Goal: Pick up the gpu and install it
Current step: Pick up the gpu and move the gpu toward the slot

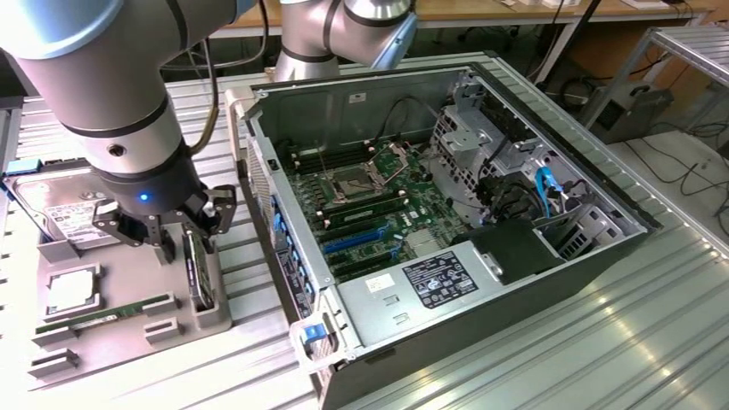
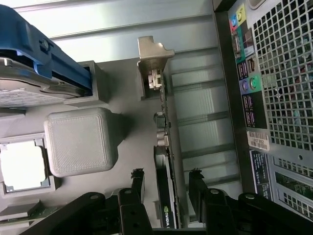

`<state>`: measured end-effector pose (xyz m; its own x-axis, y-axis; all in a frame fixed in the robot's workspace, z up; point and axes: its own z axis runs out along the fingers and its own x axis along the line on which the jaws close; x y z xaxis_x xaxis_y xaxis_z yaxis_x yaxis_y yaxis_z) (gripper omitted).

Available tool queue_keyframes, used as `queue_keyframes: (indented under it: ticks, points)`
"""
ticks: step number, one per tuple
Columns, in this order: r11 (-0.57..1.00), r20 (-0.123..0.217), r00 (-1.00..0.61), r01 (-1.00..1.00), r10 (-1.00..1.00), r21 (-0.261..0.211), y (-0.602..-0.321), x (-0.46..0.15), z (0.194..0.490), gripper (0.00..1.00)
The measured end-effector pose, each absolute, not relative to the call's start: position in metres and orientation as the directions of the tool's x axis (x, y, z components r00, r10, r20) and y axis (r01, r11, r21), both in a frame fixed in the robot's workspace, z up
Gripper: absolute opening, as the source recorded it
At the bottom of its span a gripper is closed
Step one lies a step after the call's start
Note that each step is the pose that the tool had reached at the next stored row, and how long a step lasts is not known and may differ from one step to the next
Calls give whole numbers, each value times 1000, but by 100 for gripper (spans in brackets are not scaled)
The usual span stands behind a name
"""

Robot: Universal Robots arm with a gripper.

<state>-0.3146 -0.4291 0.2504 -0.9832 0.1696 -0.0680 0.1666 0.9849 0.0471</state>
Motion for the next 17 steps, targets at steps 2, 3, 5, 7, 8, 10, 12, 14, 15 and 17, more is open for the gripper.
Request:
queue_keyframes:
  ticks: [2, 3, 5, 7, 8, 10, 12, 14, 15, 17]
  points:
    - [985, -72, -983, 167, 170, 48, -429, -315, 249, 50]
    - [985, -72, -983, 166, 170, 48, -429, -315, 248, 50]
    - [985, -72, -983, 167, 170, 48, -429, -316, 247, 50]
    - [985, -72, -983, 166, 169, 48, -429, -317, 247, 50]
    - [985, -72, -983, 166, 169, 48, -429, -317, 247, 50]
    - [985, -72, -983, 166, 169, 48, -429, -317, 246, 50]
    - [985, -72, -983, 165, 168, 48, -428, -317, 246, 50]
    - [985, -72, -983, 164, 167, 48, -428, -317, 246, 50]
    - [985, -72, -983, 164, 167, 48, -428, -317, 246, 50]
    - [985, -72, -983, 164, 167, 48, -428, -317, 246, 50]
